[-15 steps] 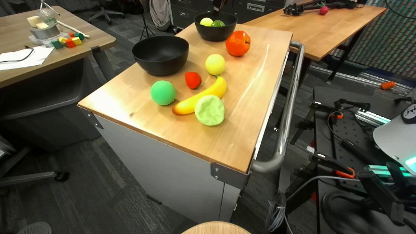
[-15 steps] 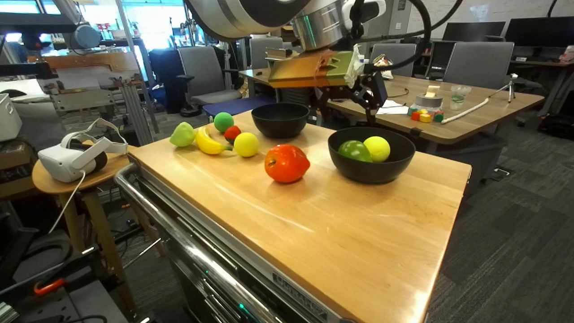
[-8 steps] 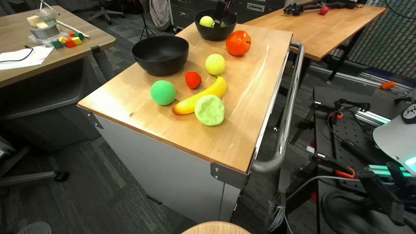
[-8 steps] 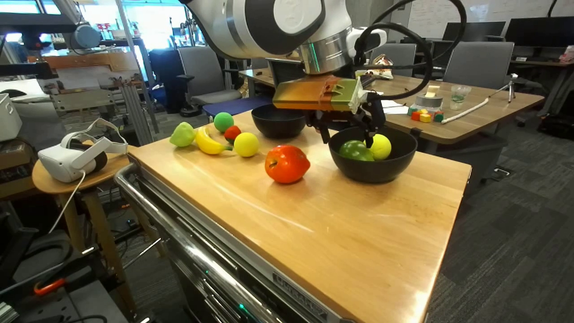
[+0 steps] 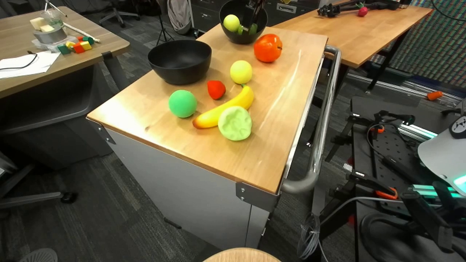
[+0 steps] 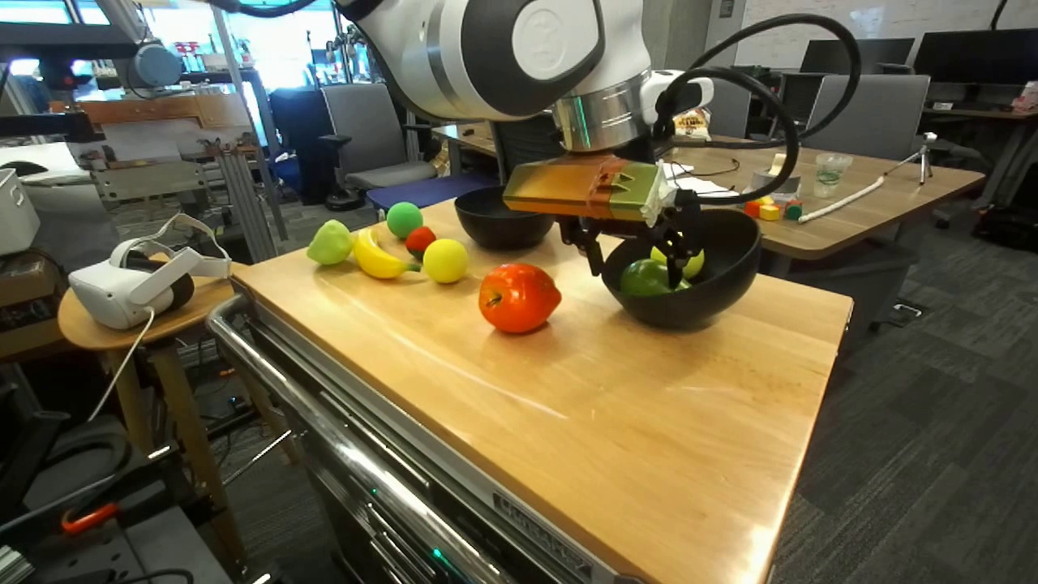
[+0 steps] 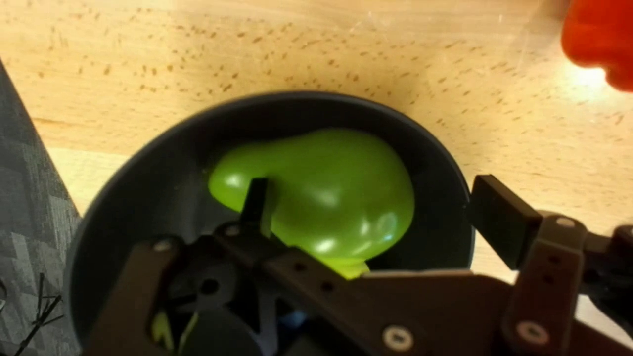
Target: Remove the fruits and vegetables from the black bowls and place them on the countertop
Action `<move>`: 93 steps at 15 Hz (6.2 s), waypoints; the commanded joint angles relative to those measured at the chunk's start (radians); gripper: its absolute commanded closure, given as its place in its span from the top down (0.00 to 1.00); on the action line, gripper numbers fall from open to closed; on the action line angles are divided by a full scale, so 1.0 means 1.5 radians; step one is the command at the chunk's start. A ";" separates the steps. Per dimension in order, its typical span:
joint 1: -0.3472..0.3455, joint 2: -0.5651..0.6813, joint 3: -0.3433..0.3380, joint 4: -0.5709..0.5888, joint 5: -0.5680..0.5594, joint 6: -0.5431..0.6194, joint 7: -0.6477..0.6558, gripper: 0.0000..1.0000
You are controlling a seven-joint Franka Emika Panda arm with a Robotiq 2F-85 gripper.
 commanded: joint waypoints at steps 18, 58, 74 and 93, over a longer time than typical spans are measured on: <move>-0.026 0.009 0.024 0.135 0.083 -0.111 -0.046 1.00; 0.106 -0.085 -0.044 0.085 -0.264 -0.089 0.196 0.48; 0.144 -0.208 0.061 -0.225 -0.395 0.057 0.253 0.48; 0.124 -0.186 0.016 -0.238 -0.390 0.105 0.064 1.00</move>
